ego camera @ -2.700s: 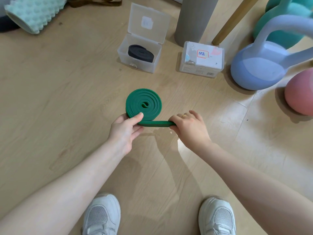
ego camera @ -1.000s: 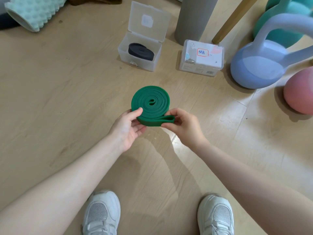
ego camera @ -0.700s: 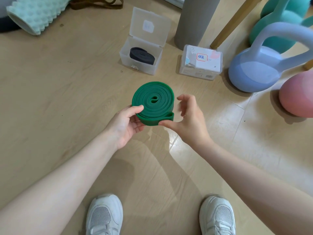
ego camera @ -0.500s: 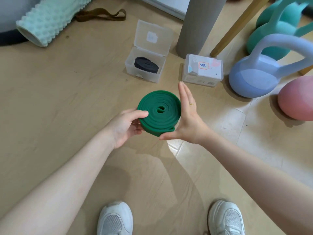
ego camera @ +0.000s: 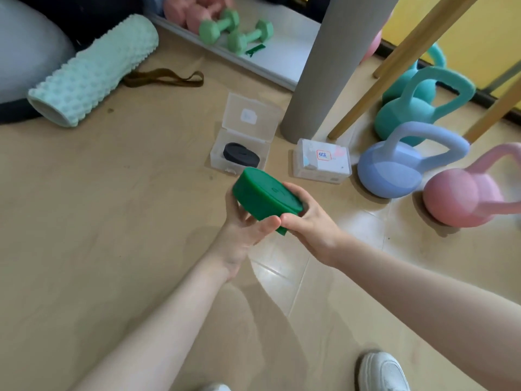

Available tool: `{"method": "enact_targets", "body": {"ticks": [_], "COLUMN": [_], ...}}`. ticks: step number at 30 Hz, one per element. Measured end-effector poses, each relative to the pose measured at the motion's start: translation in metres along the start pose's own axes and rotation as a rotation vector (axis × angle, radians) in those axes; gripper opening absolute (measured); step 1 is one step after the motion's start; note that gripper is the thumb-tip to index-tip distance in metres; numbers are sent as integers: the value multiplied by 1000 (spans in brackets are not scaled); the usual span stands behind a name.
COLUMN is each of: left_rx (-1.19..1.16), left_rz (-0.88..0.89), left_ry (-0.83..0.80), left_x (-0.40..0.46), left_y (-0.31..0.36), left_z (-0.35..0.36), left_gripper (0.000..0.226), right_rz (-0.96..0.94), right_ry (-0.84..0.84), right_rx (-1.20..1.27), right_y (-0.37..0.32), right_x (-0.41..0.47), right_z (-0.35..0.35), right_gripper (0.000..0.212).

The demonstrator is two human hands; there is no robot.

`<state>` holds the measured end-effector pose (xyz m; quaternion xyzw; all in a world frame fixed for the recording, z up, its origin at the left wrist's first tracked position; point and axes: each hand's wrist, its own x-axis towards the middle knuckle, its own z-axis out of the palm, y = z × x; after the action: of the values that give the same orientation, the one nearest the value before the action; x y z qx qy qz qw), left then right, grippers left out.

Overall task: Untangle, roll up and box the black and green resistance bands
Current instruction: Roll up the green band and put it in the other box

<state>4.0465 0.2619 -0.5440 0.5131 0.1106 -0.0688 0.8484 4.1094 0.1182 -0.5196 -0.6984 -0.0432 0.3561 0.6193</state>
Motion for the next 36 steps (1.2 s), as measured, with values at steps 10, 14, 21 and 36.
{"method": "enact_targets", "body": {"ticks": [10, 14, 21, 36], "left_rx": [-72, 23, 383, 502], "left_rz": [39, -22, -102, -258], "left_ry": [147, 273, 464, 547], "left_x": [87, 132, 203, 242], "left_y": [-28, -48, -68, -116], "left_z": [19, 29, 44, 76], "left_gripper": [84, 82, 93, 100], "right_rz": [82, 111, -31, -295], "right_ry": [-59, -99, 203, 198], "right_rx": [-170, -259, -789, -1857], "right_y": [15, 29, 59, 89], "right_x": [64, 95, 151, 225], "right_z": [-61, -104, -198, -261], "right_gripper": [135, 119, 34, 33]}}
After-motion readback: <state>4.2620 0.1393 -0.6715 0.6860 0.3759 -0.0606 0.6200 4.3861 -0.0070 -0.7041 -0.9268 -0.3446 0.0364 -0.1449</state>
